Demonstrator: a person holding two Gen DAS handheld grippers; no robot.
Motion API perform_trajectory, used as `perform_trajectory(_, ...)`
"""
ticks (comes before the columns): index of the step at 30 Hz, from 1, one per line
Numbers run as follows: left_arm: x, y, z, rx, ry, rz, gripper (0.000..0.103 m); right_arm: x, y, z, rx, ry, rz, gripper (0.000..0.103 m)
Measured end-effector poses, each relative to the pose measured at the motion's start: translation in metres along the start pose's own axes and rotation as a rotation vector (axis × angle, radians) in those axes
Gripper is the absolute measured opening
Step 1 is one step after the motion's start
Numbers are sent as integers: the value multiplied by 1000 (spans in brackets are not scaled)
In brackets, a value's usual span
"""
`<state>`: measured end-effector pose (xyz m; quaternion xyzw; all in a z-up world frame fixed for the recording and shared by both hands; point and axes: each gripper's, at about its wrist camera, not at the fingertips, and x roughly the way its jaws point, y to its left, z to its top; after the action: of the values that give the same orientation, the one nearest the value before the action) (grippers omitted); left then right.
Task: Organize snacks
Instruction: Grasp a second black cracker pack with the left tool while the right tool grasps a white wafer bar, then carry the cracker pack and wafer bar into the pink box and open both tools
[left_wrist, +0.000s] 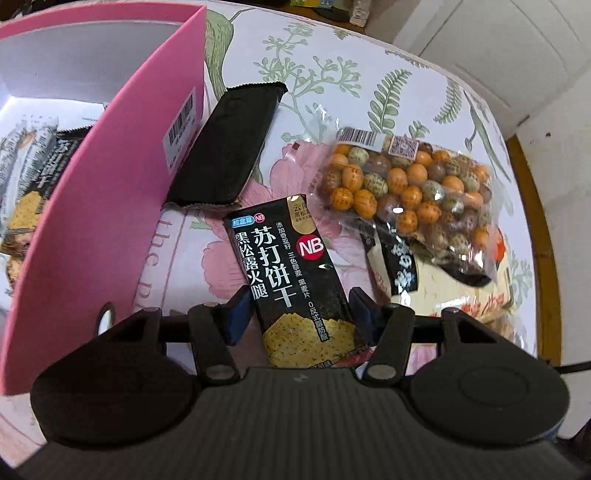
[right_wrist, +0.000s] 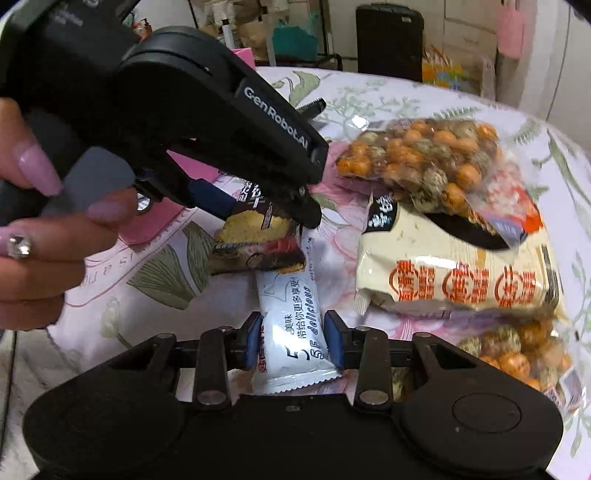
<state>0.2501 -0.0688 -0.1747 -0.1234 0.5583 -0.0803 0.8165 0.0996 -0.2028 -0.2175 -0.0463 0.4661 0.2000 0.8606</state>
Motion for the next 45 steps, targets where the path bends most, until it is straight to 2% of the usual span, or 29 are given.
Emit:
perform_trajectory(5,-23,-7,-6,62,-46,20,55,-15,4,2,-13,-33,20,34)
perform_trajectory(15,-68,-6,-22,93,-33,-44,54,-55,16,-2,-19,-54,-79,34)
perform_trajectory(17,-80,-3,-25,97,-24,-57,50,-66,15,-8,11,-68,-74,34)
perform_trajectory(18,-85,-1,-26,102,-21,-58,36,-73,14,-12,34,-74,-69,34)
perform_trajectory(22,-108,14,-31,85,1,-132,36,-94,21,-20,69,-92,-76,34)
perform_trajectory(26,-119,27,-40,92,3,-136,35,-104,29,-17,100,-108,-59,34)
perform_trajectory(32,-107,33,-61,90,-34,-87,43,-101,33,-16,149,-81,-88,34)
perform_trajectory(34,-96,33,-67,78,-61,-57,53,-96,28,-19,179,-67,-90,34)
perform_trajectory(36,-82,33,-71,63,-73,-36,54,-92,25,-22,204,-56,-90,34)
perform_trajectory(42,-41,31,-78,12,-91,-6,63,-76,12,-22,259,-51,-74,34)
perform_trajectory(45,-24,31,-81,9,-70,31,64,-69,9,-22,266,-41,-75,34)
